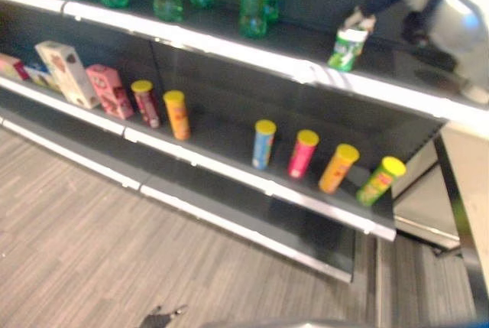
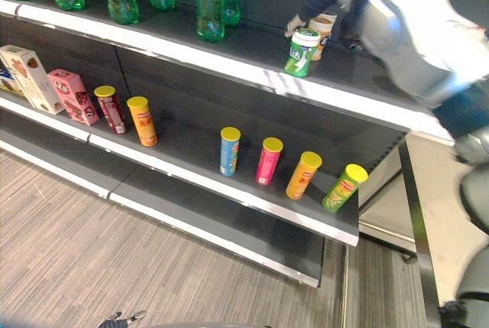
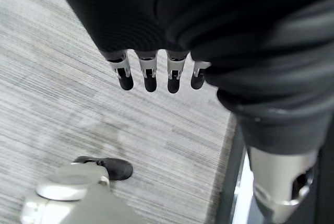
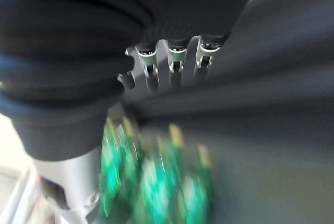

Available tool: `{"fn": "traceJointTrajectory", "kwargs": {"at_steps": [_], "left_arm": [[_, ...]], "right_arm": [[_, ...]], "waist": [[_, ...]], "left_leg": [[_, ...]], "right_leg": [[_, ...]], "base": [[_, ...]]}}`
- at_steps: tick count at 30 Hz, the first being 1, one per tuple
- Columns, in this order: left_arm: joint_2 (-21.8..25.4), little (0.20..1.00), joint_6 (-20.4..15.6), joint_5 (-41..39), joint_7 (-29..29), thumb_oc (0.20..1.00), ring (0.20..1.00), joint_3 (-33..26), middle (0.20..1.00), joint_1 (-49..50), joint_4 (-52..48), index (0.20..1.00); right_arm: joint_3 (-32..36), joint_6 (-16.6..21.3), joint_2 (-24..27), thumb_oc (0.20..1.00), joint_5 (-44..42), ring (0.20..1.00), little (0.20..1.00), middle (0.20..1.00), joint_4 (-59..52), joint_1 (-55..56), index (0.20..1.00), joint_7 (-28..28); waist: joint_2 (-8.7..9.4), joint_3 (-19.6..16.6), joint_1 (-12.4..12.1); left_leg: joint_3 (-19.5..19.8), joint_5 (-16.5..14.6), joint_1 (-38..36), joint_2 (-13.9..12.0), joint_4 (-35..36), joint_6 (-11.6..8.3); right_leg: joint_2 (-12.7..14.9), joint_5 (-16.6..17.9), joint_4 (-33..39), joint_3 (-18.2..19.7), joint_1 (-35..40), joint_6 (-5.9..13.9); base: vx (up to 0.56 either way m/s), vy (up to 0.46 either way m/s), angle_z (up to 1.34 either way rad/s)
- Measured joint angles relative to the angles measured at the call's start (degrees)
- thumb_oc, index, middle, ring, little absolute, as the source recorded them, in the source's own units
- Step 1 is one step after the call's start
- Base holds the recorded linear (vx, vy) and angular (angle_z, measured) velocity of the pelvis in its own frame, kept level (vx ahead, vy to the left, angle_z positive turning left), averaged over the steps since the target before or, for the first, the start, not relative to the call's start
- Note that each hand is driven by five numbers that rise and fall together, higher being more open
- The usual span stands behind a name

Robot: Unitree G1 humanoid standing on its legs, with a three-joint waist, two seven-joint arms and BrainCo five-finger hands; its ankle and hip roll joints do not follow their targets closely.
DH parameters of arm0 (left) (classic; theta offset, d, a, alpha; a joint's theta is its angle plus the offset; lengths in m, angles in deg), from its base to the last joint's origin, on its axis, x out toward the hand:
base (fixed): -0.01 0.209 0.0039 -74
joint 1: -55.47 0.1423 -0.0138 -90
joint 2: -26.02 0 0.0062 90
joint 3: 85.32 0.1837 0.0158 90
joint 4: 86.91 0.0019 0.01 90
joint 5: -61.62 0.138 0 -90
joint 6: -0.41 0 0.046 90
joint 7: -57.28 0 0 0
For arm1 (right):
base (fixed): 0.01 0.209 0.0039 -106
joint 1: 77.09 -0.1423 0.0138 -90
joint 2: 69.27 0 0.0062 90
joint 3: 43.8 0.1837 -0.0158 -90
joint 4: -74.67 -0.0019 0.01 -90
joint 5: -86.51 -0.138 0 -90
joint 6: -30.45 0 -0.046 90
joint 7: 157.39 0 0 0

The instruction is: Put the goods on the table back onto the shelves and tidy them up.

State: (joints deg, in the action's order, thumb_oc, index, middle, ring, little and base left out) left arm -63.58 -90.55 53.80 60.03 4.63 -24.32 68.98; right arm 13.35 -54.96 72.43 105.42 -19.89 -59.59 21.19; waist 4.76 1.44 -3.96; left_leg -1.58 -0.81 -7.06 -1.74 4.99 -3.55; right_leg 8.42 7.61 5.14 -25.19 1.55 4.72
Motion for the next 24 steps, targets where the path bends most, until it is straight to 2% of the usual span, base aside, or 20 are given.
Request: {"fn": "traceJointTrajectory", "kwargs": {"at_steps": [1, 2, 3, 4, 6, 8, 9, 11, 13, 14, 15, 16, 17, 18, 19, 20, 21, 22, 23, 24], "left_arm": [[-0.2, 1.000, -0.1, 0.0, 0.4, 1.000, 1.000, -0.5, 1.000, 0.3, -0.5, 1.000], [-0.4, 1.000, -0.1, 0.0, 0.6, 1.000, 1.000, -0.5, 1.000, 0.4, -0.7, 1.000], [-0.6, 1.000, -0.1, 0.1, 0.7, 1.000, 1.000, 0.1, 1.000, 0.5, -0.9, 1.000], [-1.0, 1.000, -0.1, 0.2, 0.8, 1.000, 1.000, 0.1, 1.000, 0.6, -0.9, 1.000], [-2.1, 1.000, -0.1, 0.4, 0.7, 1.000, 1.000, 0.2, 1.000, 0.6, -1.1, 1.000], [-2.2, 1.000, -0.3, 0.5, 0.6, 1.000, 1.000, 0.5, 1.000, 0.0, -2.2, 1.000], [-2.1, 1.000, -0.2, 0.5, 0.3, 1.000, 1.000, 1.2, 1.000, 0.0, -2.4, 1.000], [-2.1, 1.000, -0.1, 0.8, -0.1, 1.000, 1.000, 2.4, 1.000, 0.4, -2.4, 1.000], [-2.0, 1.000, -0.2, 2.4, -0.7, 1.000, 1.000, 2.5, 1.000, -1.0, -3.0, 1.000], [-1.6, 1.000, -0.2, 2.8, -0.8, 1.000, 1.000, 4.4, 1.000, -2.1, -4.0, 1.000], [-1.2, 1.000, -0.4, 2.9, -1.2, 1.000, 1.000, 5.7, 1.000, -2.5, -5.6, 1.000], [-0.9, 1.000, -0.4, 2.9, -1.2, 1.000, 1.000, 5.9, 1.000, -3.9, -5.6, 1.000], [-0.3, 1.000, -0.3, 2.9, -1.2, 1.000, 1.000, 6.6, 1.000, -4.8, -5.8, 1.000], [0.1, 1.000, -0.2, 3.0, -1.3, 1.000, 1.000, 6.7, 1.000, -5.1, -6.6, 1.000], [0.7, 1.000, -0.4, 3.1, -1.4, 1.000, 1.000, 6.4, 1.000, -6.0, -6.9, 1.000], [1.3, 1.000, -0.4, 3.6, -1.4, 1.000, 1.000, 6.7, 1.000, -6.4, -7.3, 1.000], [1.9, 1.000, -0.6, 4.4, -1.5, 1.000, 1.000, 6.7, 1.000, -6.6, -7.5, 1.000], [2.1, 1.000, -0.7, 4.5, -1.7, 1.000, 1.000, 6.7, 1.000, -6.8, -7.4, 1.000], [2.0, 1.000, -0.7, 4.5, -1.8, 1.000, 1.000, 7.0, 1.000, -7.6, -7.4, 1.000], [2.1, 1.000, -0.7, 4.5, -1.8, 1.000, 1.000, 7.0, 1.000, -7.7, -7.4, 1.000]], "right_arm": [[10.1, 0.3, 1.1, 1.000, -1.4, 1.000, 1.000, 1.000, -4.6, 9.9, 1.000, -1.4], [14.6, 0.4, 0.9, 1.000, -3.2, 1.000, 1.000, 1.000, -6.7, 15.1, 1.000, -2.3], [25.9, 1.7, -0.7, 1.000, -7.4, 1.000, 1.000, 1.000, -10.3, 28.3, 1.000, -3.2], [30.9, 2.5, -2.8, 1.000, -10.3, 1.000, 1.000, 1.000, -11.6, 36.7, 1.000, -3.7], [32.9, 2.5, -4.8, 1.000, -14.0, 1.000, 1.000, 1.000, -10.6, 43.8, 1.000, -3.3], [41.1, 3.5, -11.3, 1.000, -19.1, 1.000, 1.000, 1.000, -11.0, 53.5, 1.000, -3.1], [45.8, 4.2, -17.3, 1.000, -23.7, 1.000, 1.000, 1.000, -11.3, 58.2, 1.000, -3.0], [48.2, 4.5, -24.5, 1.000, -30.3, 1.000, 1.000, 1.000, -11.5, 60.8, 1.000, -3.2], [49.3, 4.9, -25.6, 1.000, -34.8, 1.000, 1.000, 1.000, -12.3, 64.5, 1.000, -3.0], [49.4, 5.0, -28.8, 1.000, -38.2, 1.000, 1.000, 1.000, -12.9, 65.3, 1.000, -3.0], [48.9, 5.1, -30.2, 1.000, -40.6, 1.000, 1.000, 1.000, -14.2, 65.6, 1.000, -3.0], [49.4, 5.2, -30.1, 1.000, -41.0, 1.000, 1.000, 1.000, -14.2, 65.7, 1.000, -3.1], [49.6, 5.3, -29.9, 1.000, -43.1, 1.000, 1.000, 1.000, -14.2, 66.3, 1.000, -3.1], [49.6, 5.3, -29.9, 1.000, -44.4, 1.000, 1.000, 1.000, -14.3, 66.8, 1.000, -3.1], [49.6, 5.6, -29.7, 1.000, -45.5, 1.000, 1.000, 1.000, -13.6, 66.8, 1.000, -3.4], [50.2, 5.7, -28.8, 1.000, -46.7, 1.000, 1.000, 1.000, -13.6, 66.8, 1.000, -3.4], [51.0, 5.9, -28.0, 1.000, -47.3, 1.000, 1.000, 1.000, -13.6, 66.6, 1.000, -3.4], [51.9, 6.0, -27.6, 1.000, -47.2, 1.000, 1.000, 1.000, -13.9, 66.6, 1.000, -3.4], [55.1, 6.6, -25.2, 1.000, -47.2, 1.000, 1.000, 1.000, -14.8, 66.6, 1.000, -3.5], [56.4, 6.6, -23.8, 1.000, -47.2, 1.000, 1.000, 1.000, -15.2, 66.5, 1.000, -3.6]], "waist": [[0.34, -0.3, 0.6], [0.43, -0.3, 0.8], [0.25, -0.3, 1.2], [0.52, -0.5, 1.8], [-0.09, -0.2, 3.4], [-0.25, -0.1, 4.0], [-0.22, 0.0, 4.5], [-0.24, 0.4, 5.2], [-0.54, 0.7, 6.9], [0.33, 1.2, 8.5], [0.90, 1.7, 8.5], [1.79, 2.4, 9.8], [2.96, 3.0, 10.7], [3.02, 3.1, 10.9], [2.25, 3.9, 11.7], [2.61, 4.4, 11.8], [2.66, 4.4, 11.4], [2.74, 4.4, 11.4], [2.50, 4.4, 11.5], [2.39, 4.4, 11.3]], "left_leg": [[-1.3, 0.0, -0.2, 0.0, 0.0, 0.02], [-1.9, -0.1, -0.2, 0.0, 0.0, 0.10], [-2.9, -0.2, -0.1, 0.0, 0.0, 0.23], [-3.7, -0.4, -0.3, -0.1, 0.0, 0.63], [-5.1, -0.9, -0.4, 0.2, 0.4, 0.60], [-5.9, -0.9, -0.3, 0.4, 0.3, 0.59], [-6.8, -0.9, -0.3, 0.5, 0.2, 0.65], [-8.4, -0.7, -0.2, 0.5, 0.4, 1.23], [-10.1, -0.8, -1.1, 1.3, 0.4, 1.79], [-11.4, -0.8, -1.5, 2.2, 0.4, 2.29], [-13.9, -0.9, -1.6, 2.5, 0.4, 2.89], [-15.0, -0.9, -2.1, 3.1, 0.4, 3.22], [-16.4, -0.9, -2.3, 3.3, 0.0, 3.38], [-18.0, -0.7, -2.1, 3.2, 0.0, 3.73], [-20.7, -0.5, -1.2, 1.3, 0.1, 5.42], [-22.5, -0.3, -1.3, 1.0, 0.3, 5.61], [-23.2, -0.7, -1.2, 0.8, 0.4, 6.23], [-23.7, -0.8, -1.1, 0.6, 0.4, 6.37], [-25.2, -0.6, -1.2, -0.2, 0.3, 6.36], [-26.1, -0.1, -1.0, -0.6, 0.0, 6.16]], "right_leg": [[-0.1, 0.1, 0.0, 0.4, 0.0, 0.08], [-0.1, 0.1, 0.0, 0.9, -0.1, 0.07], [-0.1, 0.4, 0.0, 1.6, -0.6, 0.03], [-0.3, 0.4, 0.0, 2.4, -0.7, 0.05], [-0.1, 0.4, 0.0, 3.3, -1.3, 0.64], [-0.3, 0.8, 0.0, 4.5, -2.1, 0.75], [-0.3, 1.0, 0.0, 5.6, -2.6, 1.03], [-0.3, 1.6, 0.0, 6.9, -3.4, 1.09], [0.0, 2.5, 0.0, 8.9, -3.9, 1.28], [0.0, 3.8, -0.2, 10.5, -4.8, 1.44], [0.6, 5.0, -0.9, 12.6, -6.0, 2.27], [0.7, 5.4, -0.9, 13.5, -6.1, 2.78], [0.5, 7.0, -1.1, 14.4, -6.5, 3.83], [-0.2, 10.0, -1.3, 15.1, -8.0, 5.43], [0.6, 9.2, -2.2, 11.9, -9.1, 8.79], [2.3, 7.6, -4.8, 7.0, -9.8, 8.45], [3.9, 6.2, -7.5, 4.3, -10.4, 7.83], [4.9, 5.4, -8.2, 4.1, -10.0, 7.63], [8.2, 3.5, -9.7, 2.1, -7.5, 8.63], [9.3, 3.1, -10.6, 1.3, -6.1, 9.15]], "base": [[0.00, 0.050, -0.12], [-0.01, 0.090, -0.26], [-0.02, 0.069, -0.36], [-0.04, 0.108, -0.40], [-0.04, 0.146, -0.35], [-0.04, 0.198, -0.29], [-0.03, 0.120, -0.31], [-0.03, 0.110, -0.48], [-0.04, 0.186, -0.53], [-0.06, 0.191, -0.81], [-0.08, 0.131, -0.79], [-0.07, 0.089, -0.79], [-0.09, 0.031, -0.57], [-0.10, 0.017, -0.87], [-0.12, 0.025, -0.97], [-0.09, 0.028, -1.01], [-0.07, 0.021, -0.73], [-0.01, 0.021, -0.68], [-0.02, 0.014, -0.45], [0.01, 0.008, -0.47]]}}
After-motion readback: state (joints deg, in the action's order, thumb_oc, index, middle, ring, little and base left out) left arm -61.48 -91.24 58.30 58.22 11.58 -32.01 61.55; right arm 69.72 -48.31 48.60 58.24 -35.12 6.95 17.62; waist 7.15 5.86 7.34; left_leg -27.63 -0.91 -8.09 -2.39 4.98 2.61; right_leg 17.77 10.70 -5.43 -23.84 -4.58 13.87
